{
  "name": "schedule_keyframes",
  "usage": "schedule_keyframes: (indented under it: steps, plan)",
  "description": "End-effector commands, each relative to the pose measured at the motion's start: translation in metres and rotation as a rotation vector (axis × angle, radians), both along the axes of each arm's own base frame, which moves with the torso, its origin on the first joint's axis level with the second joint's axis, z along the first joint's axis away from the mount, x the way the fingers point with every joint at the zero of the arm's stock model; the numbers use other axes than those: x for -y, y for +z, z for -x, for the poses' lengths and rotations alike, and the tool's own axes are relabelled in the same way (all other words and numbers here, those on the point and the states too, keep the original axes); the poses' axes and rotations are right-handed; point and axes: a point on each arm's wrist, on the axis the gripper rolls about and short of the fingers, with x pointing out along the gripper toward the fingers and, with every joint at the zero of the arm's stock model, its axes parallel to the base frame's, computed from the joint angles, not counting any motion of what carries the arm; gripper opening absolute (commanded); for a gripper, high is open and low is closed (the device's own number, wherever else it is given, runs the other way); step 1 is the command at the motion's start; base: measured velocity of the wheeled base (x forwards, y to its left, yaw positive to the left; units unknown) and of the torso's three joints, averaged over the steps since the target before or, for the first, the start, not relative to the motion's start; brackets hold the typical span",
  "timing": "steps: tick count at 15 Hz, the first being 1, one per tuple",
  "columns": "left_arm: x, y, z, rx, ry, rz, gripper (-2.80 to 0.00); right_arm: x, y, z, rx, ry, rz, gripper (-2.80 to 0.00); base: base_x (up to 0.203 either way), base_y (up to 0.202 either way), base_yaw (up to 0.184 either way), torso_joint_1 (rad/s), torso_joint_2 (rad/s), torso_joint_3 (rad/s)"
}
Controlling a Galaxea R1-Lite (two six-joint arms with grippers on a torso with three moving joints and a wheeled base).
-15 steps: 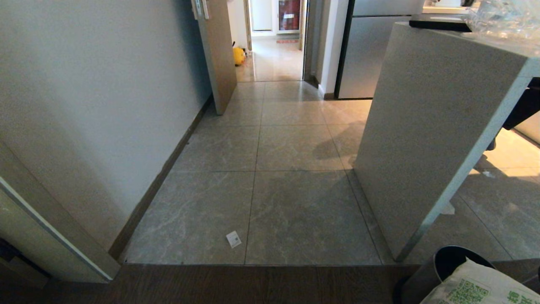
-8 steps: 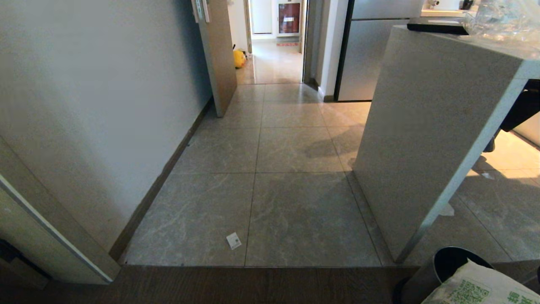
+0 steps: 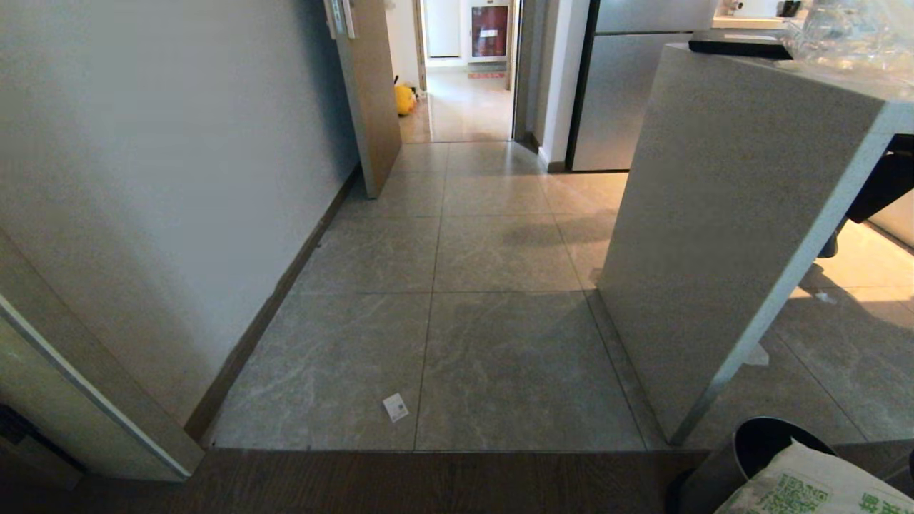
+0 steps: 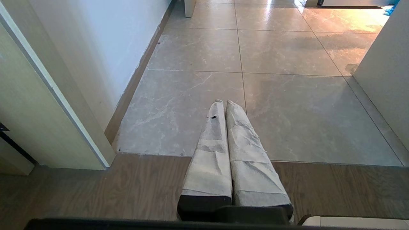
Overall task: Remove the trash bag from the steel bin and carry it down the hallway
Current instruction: Put the trash bag at the door
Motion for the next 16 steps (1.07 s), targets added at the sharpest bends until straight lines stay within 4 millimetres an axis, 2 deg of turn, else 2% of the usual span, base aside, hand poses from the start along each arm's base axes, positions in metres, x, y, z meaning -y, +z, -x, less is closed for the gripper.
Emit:
schedule_keyframes:
  steps: [1,16]
  plan:
    - [0.0000,0.0002,0.0000,0.002,0.000,0.001,-2.80,0.0000,-0.0001,-0.0001,-0.001,0.000,-0.002,-2.80,0.000,0.000,0.000,0.000,0.00,0.000]
    - [0.0000,0.0002,0.0000,0.002,0.000,-0.004,-2.80,0.0000,-0.0004,-0.0001,-0.002,0.000,-0.004,-2.80,0.000,0.000,0.000,0.000,0.00,0.000]
